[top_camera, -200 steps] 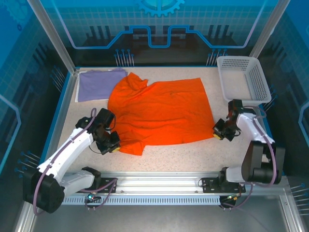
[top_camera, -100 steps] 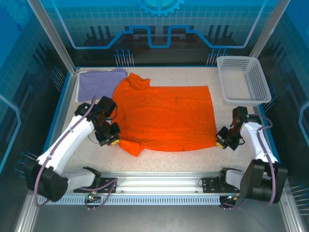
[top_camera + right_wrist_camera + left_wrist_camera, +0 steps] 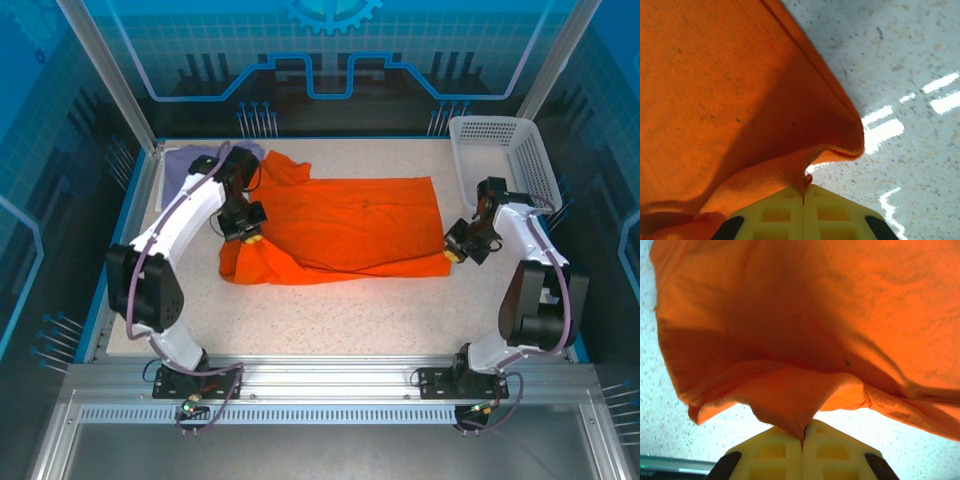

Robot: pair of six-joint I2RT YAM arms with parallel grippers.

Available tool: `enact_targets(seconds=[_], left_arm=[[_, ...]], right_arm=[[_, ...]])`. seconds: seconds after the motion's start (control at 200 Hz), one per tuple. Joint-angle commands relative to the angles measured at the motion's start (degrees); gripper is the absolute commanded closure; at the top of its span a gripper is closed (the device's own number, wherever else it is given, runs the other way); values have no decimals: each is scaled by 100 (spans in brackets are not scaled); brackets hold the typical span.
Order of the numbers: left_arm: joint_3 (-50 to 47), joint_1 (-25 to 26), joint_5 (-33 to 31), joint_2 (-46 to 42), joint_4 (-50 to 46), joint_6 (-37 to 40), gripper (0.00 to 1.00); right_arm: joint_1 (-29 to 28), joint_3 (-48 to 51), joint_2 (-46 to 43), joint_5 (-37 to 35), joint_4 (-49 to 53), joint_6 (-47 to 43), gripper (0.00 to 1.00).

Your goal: Fold and stack the t-shirts

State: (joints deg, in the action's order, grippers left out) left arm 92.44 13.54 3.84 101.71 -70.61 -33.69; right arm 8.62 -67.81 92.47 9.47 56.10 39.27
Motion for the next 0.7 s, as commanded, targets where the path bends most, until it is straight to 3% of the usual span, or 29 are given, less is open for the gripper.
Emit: enact_targets(seconds=[0.0,0.42,0.695], left_arm=[[472,-132,-170,404,-125,418,100],[1659,-349,-488,1559,-368,897,100],[1915,-422,-252,2096,-85,1109,100]], right_arm=[[-134,-389,350,90,-86,148,100],[-198,-943,1408,-16,-176,444,100],[-231,-936,1699,-130,-287,615,100]])
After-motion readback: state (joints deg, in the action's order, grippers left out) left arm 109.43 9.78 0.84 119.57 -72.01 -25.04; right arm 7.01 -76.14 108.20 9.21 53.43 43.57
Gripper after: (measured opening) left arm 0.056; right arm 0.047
